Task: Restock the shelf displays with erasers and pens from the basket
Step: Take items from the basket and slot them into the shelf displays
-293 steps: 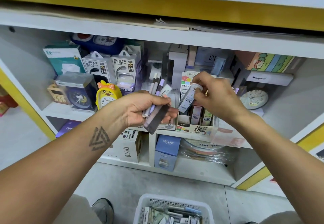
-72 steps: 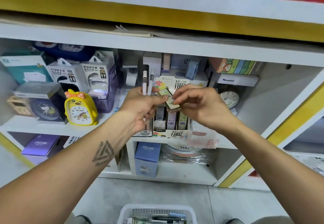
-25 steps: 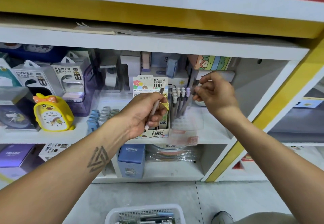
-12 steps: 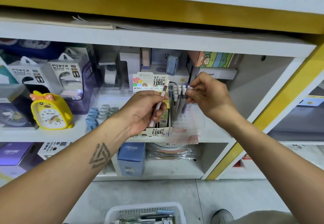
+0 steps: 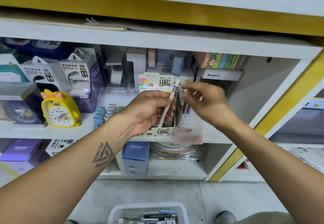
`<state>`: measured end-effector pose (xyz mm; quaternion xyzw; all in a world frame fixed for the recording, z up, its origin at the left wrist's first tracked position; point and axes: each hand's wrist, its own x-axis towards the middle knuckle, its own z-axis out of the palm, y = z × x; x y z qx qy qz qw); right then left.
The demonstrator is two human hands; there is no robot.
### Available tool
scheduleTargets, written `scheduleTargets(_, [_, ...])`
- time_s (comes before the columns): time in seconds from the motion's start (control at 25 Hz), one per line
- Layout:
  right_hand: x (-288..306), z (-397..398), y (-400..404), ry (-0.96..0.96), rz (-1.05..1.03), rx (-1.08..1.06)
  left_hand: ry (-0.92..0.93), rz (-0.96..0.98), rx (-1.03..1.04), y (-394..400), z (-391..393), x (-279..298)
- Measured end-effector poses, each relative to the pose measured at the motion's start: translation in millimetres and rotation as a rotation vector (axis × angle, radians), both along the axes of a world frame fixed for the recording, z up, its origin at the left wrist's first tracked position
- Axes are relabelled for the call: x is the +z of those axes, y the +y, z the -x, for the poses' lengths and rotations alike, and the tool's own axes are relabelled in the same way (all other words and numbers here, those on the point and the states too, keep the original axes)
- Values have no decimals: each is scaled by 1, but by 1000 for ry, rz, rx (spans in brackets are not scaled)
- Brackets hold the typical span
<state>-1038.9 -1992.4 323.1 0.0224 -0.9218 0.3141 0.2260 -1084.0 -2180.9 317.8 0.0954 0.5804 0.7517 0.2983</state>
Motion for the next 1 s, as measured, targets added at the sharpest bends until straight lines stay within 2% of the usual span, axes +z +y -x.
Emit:
scheduleTargets(0.08, [13,0,-7,-83,465,45,43,21,-23,-3,-1,0])
scheduleTargets(0.12, [18,-1,-8,-96,627,94,76,31,-34,-4,-3,0])
scheduleTargets(0.2, [24,-3,-8,-83,777,163,142,25,-43,-4,-6,2])
scheduleTargets(0.28, [28,-5,-8,-75,818,195,193,0,-30,-1,-8,2])
scheduleTargets(0.4, [33,-11,-2,-46,768,193,337,92,18,8,-10,-1])
scheduleTargets(0.52, [38,-11,16,138,674,-14,793,542,42,15,-10,-11])
scheduleTargets(0.56, [37,-11,22,179,596,-90,950,692,21,16,-12,-14])
scheduleTargets(0.64, [28,-9,27,161,360,-169,1140,855,-80,15,-14,-19])
scheduleTargets(0.76, [4,-7,21,67,123,-143,1197,891,-205,15,-15,-27])
scheduleTargets(1.0, [-15,3,19,81,43,-91,1185,894,-174,18,-11,-31])
